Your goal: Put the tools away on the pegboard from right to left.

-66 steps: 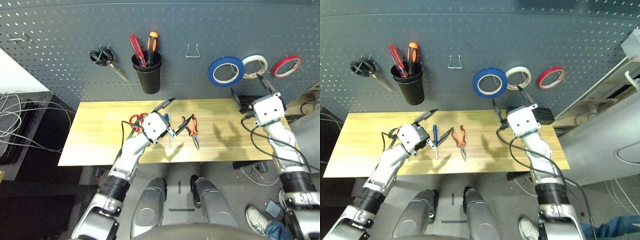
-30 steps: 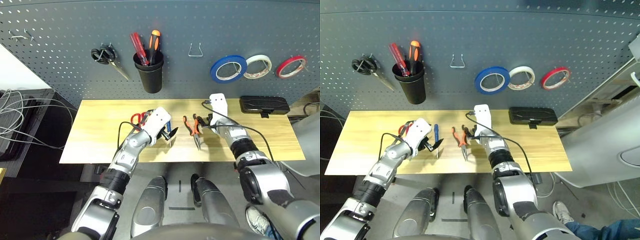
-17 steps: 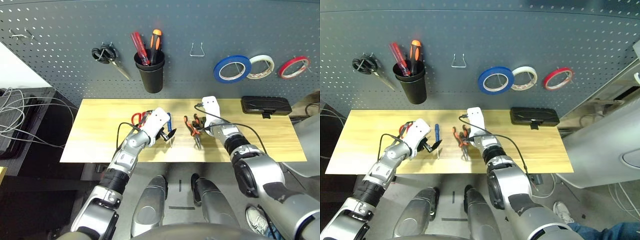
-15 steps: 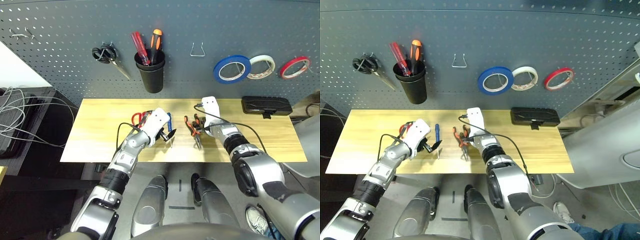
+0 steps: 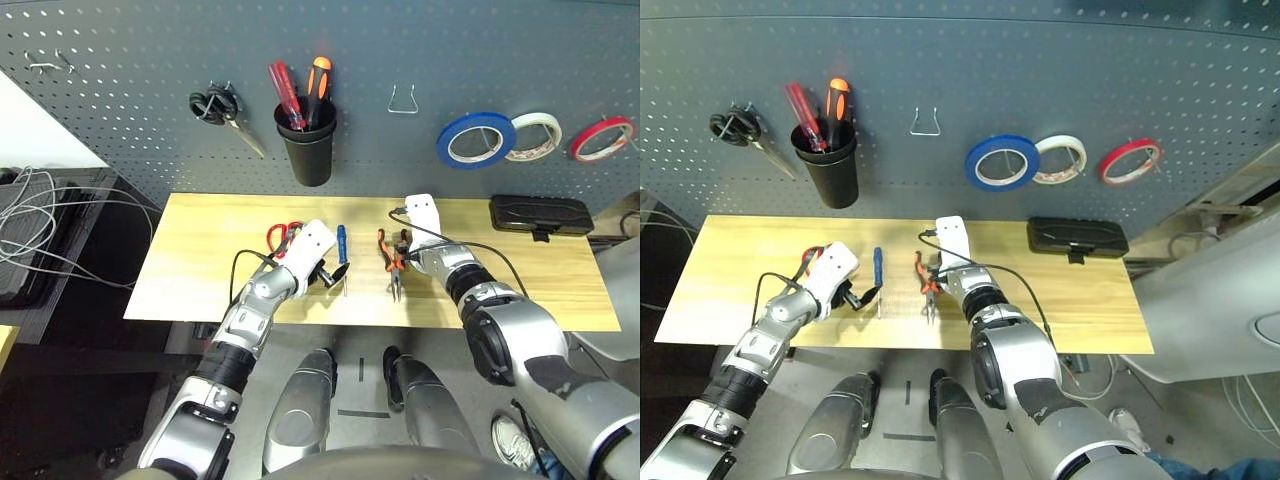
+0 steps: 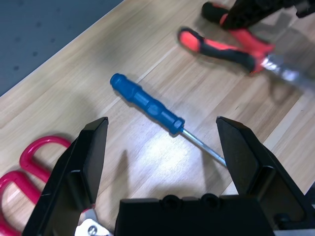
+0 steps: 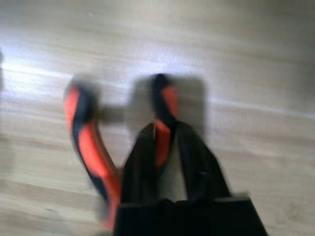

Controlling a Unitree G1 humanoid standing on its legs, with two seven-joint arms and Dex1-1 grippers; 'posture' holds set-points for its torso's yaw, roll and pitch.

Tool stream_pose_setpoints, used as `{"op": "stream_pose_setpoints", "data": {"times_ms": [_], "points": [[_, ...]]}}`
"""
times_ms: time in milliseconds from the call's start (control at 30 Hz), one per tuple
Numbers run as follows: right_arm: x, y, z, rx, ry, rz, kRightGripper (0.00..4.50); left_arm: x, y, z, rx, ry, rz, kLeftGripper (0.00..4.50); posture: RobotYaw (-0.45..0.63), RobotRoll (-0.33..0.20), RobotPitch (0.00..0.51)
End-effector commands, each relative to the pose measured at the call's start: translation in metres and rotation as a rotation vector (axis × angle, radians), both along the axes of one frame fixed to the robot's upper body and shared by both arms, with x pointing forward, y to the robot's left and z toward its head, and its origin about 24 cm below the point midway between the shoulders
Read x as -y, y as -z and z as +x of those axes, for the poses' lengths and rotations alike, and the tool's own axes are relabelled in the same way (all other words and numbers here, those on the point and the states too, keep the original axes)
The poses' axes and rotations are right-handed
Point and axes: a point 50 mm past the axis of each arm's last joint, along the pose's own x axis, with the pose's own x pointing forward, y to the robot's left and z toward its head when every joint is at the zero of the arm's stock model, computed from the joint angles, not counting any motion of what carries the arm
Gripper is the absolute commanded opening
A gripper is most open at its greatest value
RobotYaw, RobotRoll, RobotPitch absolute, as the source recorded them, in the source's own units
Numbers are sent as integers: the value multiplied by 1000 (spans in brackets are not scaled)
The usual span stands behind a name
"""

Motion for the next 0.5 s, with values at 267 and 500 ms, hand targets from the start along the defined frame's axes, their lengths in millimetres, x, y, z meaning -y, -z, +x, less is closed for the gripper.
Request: {"op": "stream_pose_setpoints", "data": {"times_ms": [267, 500], "points": [[4, -16, 9, 76, -87, 56, 255, -10, -34, 0, 410, -74, -270, 4500, 171, 0, 220], [1, -36, 8, 214, -244, 28, 255, 0, -49, -7, 531, 4, -387, 4500, 154, 0, 206]]}}
